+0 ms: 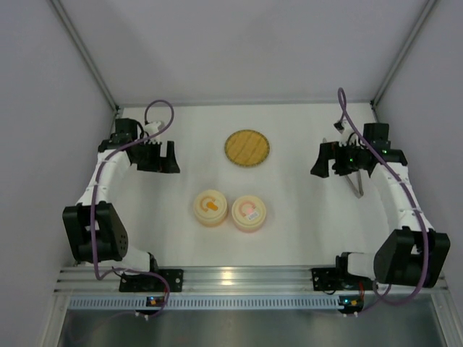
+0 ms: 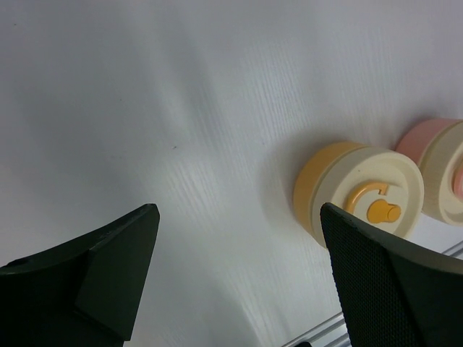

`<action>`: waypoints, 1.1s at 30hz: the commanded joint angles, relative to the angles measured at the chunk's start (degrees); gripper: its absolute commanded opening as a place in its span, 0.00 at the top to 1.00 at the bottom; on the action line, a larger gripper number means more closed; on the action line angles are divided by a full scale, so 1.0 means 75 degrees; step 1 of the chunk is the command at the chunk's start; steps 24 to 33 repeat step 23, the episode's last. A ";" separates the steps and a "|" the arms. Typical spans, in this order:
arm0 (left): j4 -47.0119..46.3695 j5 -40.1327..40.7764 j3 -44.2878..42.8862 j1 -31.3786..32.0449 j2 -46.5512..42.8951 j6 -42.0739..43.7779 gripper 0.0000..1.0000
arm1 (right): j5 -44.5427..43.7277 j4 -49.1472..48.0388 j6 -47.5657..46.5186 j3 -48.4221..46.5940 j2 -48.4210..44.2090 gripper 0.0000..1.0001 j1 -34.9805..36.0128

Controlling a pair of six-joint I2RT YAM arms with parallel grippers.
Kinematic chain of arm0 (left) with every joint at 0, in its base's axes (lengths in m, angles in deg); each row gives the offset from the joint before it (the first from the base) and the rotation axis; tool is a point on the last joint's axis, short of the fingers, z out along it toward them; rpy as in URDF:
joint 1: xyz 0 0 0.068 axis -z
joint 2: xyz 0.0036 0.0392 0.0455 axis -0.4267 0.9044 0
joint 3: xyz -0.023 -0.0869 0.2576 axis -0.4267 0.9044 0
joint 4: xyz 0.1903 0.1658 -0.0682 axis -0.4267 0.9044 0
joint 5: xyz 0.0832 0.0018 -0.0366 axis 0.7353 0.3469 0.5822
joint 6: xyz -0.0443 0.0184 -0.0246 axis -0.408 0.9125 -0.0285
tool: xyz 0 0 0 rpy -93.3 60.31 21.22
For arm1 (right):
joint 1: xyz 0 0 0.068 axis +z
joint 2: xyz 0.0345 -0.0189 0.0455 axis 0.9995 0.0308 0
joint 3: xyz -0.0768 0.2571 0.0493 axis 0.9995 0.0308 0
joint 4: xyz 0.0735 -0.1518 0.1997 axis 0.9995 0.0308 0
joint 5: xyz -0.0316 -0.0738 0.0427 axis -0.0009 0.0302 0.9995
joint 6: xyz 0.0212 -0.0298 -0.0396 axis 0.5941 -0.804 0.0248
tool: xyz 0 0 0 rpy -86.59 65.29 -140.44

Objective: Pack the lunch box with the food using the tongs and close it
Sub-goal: Reset both arms

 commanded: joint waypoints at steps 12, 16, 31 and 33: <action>-0.1272 0.1393 0.1246 -0.0160 -0.1056 -0.0407 0.02 | -0.1799 -0.1211 -0.0020 0.1786 -0.1255 0.01 -0.0423; -0.1285 0.1464 0.1246 -0.0172 -0.1115 -0.0431 0.02 | -0.1776 -0.1140 -0.0009 0.1775 -0.1279 0.01 -0.0424; -0.1425 0.1417 0.1399 -0.0172 -0.1420 -0.0665 0.02 | -0.1952 -0.1280 0.0027 0.2078 -0.1688 0.01 -0.0423; -0.1425 0.1417 0.1399 -0.0172 -0.1420 -0.0665 0.02 | -0.1952 -0.1280 0.0027 0.2078 -0.1688 0.01 -0.0423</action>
